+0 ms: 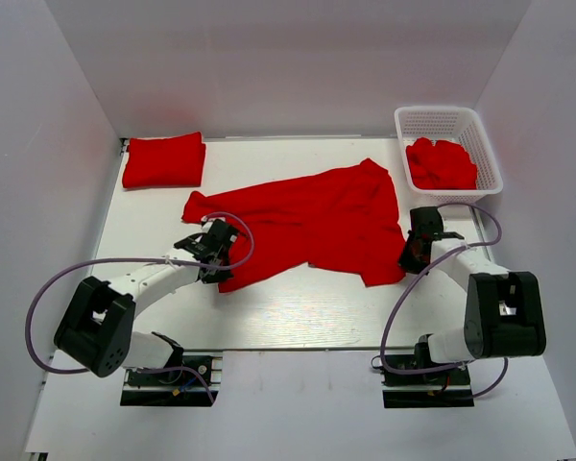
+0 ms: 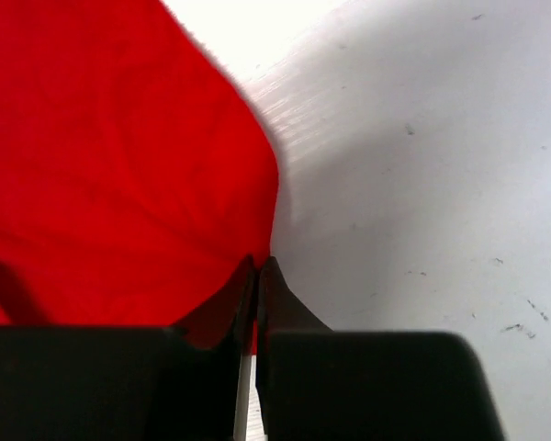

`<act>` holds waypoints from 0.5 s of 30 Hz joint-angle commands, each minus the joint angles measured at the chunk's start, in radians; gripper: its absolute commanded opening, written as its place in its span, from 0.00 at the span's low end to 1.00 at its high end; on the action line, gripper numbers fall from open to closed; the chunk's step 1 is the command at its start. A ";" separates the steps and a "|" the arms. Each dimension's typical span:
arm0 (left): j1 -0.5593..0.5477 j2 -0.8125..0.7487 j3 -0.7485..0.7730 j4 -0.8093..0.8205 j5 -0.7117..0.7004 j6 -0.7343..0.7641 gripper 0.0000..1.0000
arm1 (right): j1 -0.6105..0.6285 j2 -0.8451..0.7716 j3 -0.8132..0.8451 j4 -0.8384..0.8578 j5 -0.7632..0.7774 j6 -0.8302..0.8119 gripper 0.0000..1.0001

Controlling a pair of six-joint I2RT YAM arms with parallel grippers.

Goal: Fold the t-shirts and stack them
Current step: Flatten out the tshirt

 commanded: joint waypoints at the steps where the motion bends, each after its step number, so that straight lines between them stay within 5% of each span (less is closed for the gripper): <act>1: -0.005 -0.057 0.049 0.002 0.020 0.018 0.00 | 0.003 -0.023 -0.047 0.021 -0.100 -0.024 0.00; 10: -0.005 -0.228 0.145 0.107 0.190 0.162 0.00 | 0.009 -0.360 0.118 0.048 -0.088 -0.097 0.00; 15: -0.005 -0.333 0.258 0.107 0.152 0.187 0.00 | 0.000 -0.423 0.259 0.031 -0.033 -0.103 0.00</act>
